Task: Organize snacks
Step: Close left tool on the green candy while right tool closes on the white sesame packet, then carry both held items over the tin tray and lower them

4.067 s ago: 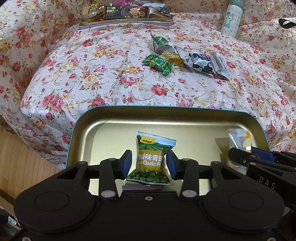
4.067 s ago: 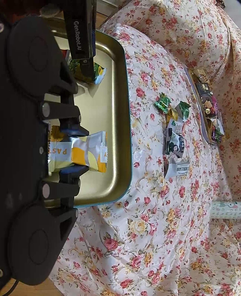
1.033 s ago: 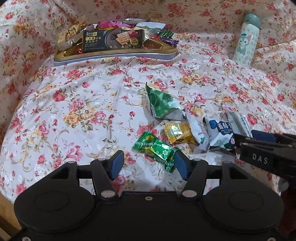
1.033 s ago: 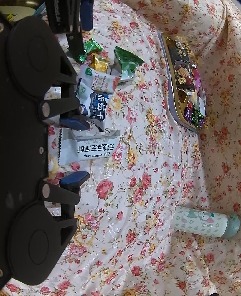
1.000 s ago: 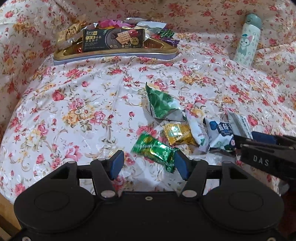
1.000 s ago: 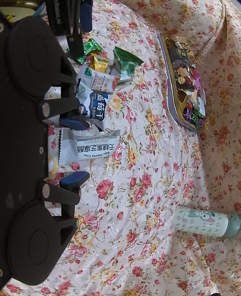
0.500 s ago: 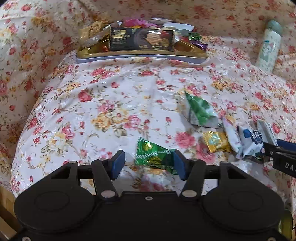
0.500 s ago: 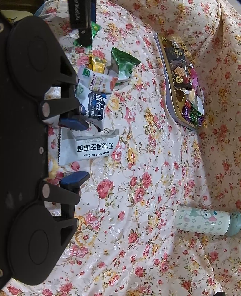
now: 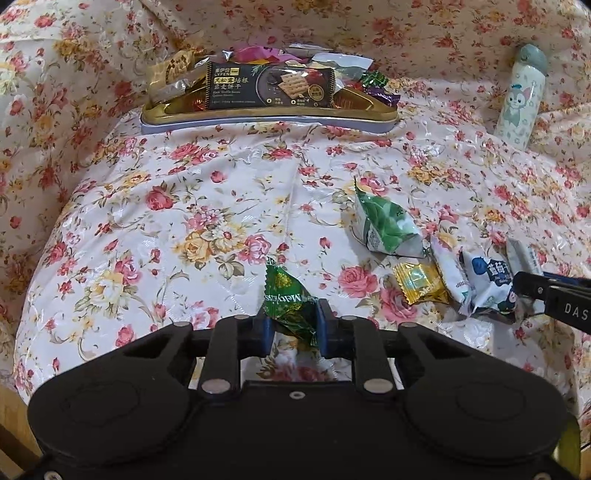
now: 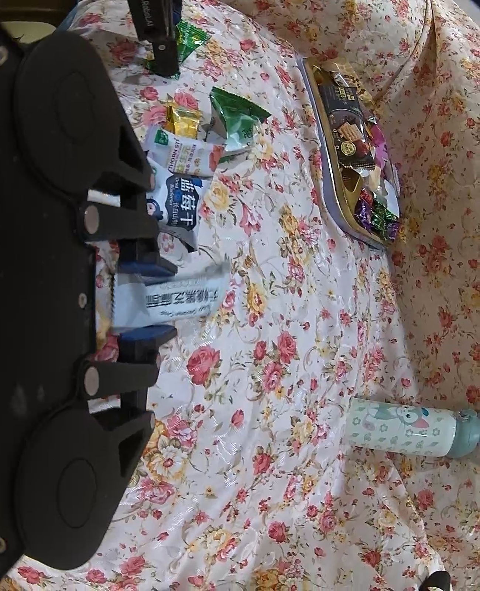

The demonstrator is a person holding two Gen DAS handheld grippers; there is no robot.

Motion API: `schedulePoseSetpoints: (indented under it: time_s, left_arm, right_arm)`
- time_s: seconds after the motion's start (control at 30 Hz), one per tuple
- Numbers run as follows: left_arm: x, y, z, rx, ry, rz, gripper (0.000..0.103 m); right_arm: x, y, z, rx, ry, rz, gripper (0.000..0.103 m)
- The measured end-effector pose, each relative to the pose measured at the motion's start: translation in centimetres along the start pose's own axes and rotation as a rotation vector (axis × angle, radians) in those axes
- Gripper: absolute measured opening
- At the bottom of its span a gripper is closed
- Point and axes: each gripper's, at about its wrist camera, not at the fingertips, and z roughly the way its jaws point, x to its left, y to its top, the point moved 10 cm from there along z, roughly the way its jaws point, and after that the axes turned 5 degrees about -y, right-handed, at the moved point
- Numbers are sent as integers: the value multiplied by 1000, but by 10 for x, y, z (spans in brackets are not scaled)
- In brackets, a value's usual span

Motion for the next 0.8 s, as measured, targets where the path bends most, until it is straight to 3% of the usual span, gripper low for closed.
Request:
schedulePoseSetpoints:
  time_s: [0.07, 0.13, 0.8]
  left_arm:
    - [1, 0, -3, 0, -10, -13, 29]
    - [1, 0, -6, -1, -20, -21, 21]
    - [-6, -13, -37, -17, -29, -27, 21]
  right_arm:
    - [0, 0, -1, -4, 4, 7, 23]
    - [-1, 0, -4, -7, 1, 16, 23]
    - [-9, -7, -44, -35, 13, 72, 22]
